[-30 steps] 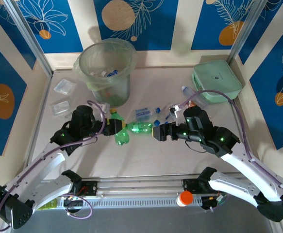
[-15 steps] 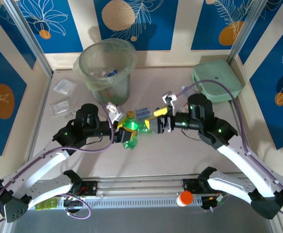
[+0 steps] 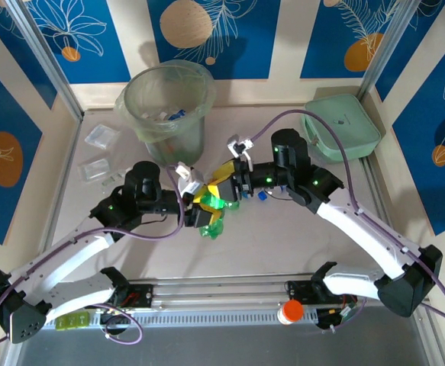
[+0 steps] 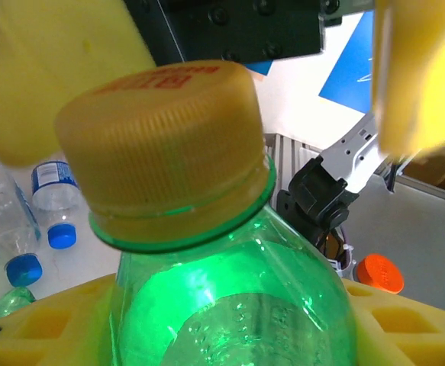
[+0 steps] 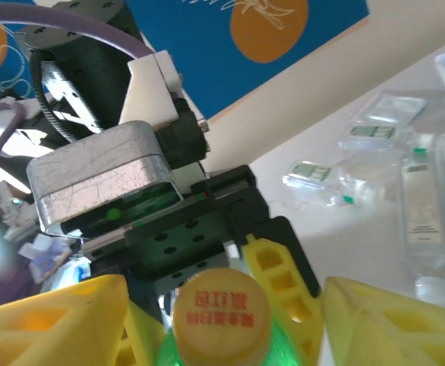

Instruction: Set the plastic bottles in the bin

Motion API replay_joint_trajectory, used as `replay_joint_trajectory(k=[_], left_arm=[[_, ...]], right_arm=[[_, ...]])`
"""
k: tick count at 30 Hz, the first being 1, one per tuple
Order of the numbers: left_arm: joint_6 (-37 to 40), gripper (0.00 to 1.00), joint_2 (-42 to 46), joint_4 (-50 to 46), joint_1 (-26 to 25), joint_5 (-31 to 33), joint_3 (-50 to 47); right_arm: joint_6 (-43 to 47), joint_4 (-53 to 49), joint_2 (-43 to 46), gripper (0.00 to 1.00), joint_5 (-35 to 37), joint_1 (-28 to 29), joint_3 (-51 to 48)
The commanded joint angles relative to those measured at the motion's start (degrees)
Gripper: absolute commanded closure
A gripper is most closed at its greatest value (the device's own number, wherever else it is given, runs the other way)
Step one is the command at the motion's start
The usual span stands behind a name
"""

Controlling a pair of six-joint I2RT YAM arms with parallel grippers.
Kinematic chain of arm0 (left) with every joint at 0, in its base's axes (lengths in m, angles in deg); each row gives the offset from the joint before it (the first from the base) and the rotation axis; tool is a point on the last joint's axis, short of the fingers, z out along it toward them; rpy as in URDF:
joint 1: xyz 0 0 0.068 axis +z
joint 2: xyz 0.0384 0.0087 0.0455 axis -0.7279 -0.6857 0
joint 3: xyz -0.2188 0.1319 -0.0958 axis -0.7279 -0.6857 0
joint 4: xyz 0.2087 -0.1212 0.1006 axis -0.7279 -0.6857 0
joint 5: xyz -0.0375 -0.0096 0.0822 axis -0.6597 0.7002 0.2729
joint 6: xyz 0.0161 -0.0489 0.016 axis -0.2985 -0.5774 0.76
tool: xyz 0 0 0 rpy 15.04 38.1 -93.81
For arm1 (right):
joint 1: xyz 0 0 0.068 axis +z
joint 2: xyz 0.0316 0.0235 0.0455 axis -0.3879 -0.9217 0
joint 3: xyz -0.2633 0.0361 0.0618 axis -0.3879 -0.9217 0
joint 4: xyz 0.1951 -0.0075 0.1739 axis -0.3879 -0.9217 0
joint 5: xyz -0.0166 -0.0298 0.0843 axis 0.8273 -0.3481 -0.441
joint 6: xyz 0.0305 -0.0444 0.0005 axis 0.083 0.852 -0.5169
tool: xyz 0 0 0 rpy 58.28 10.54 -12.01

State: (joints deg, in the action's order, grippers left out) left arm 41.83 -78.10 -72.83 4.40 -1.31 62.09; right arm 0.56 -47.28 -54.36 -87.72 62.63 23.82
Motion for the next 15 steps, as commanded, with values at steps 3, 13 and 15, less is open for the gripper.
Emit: replay_joint_trajectory(k=[3, 13, 15], left_arm=[[0.2, 0.71, 0.0, 2.7, -0.6, -2.7, 1.7], [-0.4, 0.42, 1.3, 1.2, -0.6, 1.7, 1.8], [-1.7, 0.31, 2.4, 0.8, -0.6, 6.1, 1.9]], right_arm=[[2.0, -0.2, -1.8, 0.46, -2.4, 1.6, 2.3], [0.4, 1.4, -0.9, 0.96, -2.0, 1.5, 1.5], [-0.2, 2.3, -0.3, 1.00, -1.3, 1.3, 1.5]])
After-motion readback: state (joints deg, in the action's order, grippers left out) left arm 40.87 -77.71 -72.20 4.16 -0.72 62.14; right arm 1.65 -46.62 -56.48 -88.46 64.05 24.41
